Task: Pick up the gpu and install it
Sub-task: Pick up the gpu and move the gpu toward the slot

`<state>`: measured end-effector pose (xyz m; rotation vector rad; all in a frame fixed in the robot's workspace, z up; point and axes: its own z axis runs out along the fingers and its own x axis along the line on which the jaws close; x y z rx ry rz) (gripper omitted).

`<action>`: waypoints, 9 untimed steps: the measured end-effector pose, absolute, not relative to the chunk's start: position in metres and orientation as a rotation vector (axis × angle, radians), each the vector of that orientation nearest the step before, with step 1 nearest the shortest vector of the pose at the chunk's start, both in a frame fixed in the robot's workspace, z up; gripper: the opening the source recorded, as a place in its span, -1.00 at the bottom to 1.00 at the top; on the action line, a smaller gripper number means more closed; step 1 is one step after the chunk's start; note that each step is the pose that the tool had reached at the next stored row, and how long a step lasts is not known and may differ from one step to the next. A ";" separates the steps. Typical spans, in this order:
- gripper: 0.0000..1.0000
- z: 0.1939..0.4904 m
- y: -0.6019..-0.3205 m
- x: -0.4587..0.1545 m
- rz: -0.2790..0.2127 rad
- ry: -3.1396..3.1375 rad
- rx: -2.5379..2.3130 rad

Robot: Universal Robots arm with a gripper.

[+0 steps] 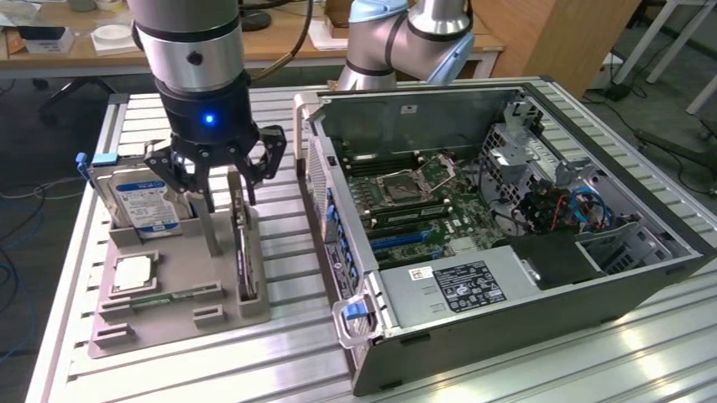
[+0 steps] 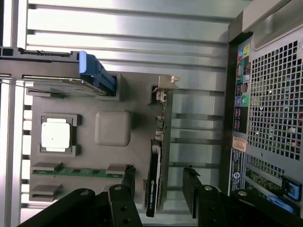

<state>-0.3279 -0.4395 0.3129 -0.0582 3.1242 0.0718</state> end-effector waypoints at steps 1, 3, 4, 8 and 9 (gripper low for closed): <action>0.06 0.312 -0.440 -0.328 0.072 3.124 -0.058; 0.06 0.311 -0.440 -0.328 0.072 3.124 -0.058; 0.06 0.310 -0.440 -0.328 0.072 3.124 -0.058; 0.06 0.306 -0.440 -0.328 0.072 3.124 -0.058; 0.06 0.305 -0.440 -0.328 0.073 3.124 -0.058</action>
